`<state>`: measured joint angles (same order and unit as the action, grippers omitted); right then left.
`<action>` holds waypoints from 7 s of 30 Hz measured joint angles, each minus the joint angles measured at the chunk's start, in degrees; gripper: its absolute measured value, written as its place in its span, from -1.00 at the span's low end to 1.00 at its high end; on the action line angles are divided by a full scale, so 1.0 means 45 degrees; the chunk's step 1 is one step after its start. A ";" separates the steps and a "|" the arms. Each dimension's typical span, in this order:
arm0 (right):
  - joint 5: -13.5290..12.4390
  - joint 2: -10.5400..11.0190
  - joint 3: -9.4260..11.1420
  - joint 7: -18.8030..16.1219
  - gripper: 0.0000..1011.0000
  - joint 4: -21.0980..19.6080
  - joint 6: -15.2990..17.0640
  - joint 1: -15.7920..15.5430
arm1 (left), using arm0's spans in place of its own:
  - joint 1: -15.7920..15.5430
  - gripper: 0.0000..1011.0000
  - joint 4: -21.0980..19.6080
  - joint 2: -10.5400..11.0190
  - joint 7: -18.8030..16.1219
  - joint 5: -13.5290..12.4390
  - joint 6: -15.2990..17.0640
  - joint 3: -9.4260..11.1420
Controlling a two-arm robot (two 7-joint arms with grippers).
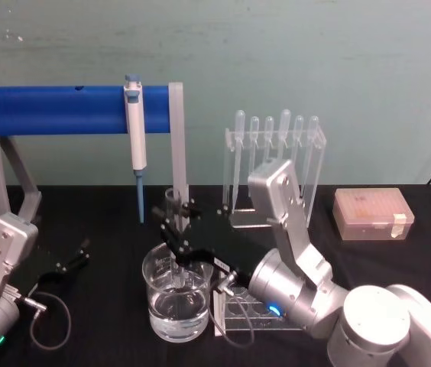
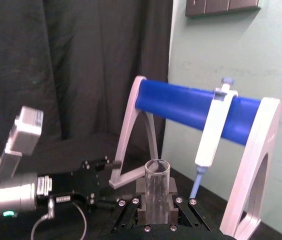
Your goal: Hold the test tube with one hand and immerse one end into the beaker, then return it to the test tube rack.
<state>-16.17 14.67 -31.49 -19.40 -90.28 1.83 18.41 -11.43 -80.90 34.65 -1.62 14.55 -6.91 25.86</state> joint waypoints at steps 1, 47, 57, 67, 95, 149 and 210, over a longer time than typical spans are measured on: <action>0.0107 -0.0043 -0.0009 -0.0016 -0.56 0.0195 -0.0234 -0.0088 | 0.0000 0.98 0.0000 0.0000 0.0000 0.0000 0.0000 0.0000; 0.0962 -0.0597 0.0625 -0.0610 -0.56 0.0722 -0.1250 -0.1188 | 0.0000 0.98 0.0000 0.0000 0.0000 0.0000 0.0000 0.0000; 0.0991 -0.0602 0.0640 -0.0604 -0.56 0.0679 -0.1181 -0.1186 | 0.0000 0.98 0.0000 0.0000 0.0000 0.0000 0.0000 0.0000; 0.0986 -0.0599 0.0631 -0.0602 -0.56 0.0690 -0.1184 -0.1180 | 0.0000 0.98 0.0000 0.0000 0.0000 0.0000 0.0000 0.0000; 0.0966 -0.0598 0.0623 -0.0585 -0.56 0.0704 -0.1206 -0.1180 | 0.0000 0.98 0.0000 0.0000 0.0000 0.0000 0.0000 0.0000; 0.0967 -0.0599 0.0624 -0.0588 -0.56 0.0704 -0.1204 -0.1180 | 0.0000 0.98 0.0000 0.0000 0.0000 -0.0001 0.0000 0.0000; 0.0967 -0.0598 0.0624 -0.0588 -0.56 0.0703 -0.1204 -0.1180 | 0.0000 0.98 0.0000 0.0000 0.0000 0.0000 0.0000 0.0000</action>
<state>-11.82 11.98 -28.68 -22.05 -87.12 -3.59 13.10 -11.43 -80.90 34.64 -1.62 14.55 -6.91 25.86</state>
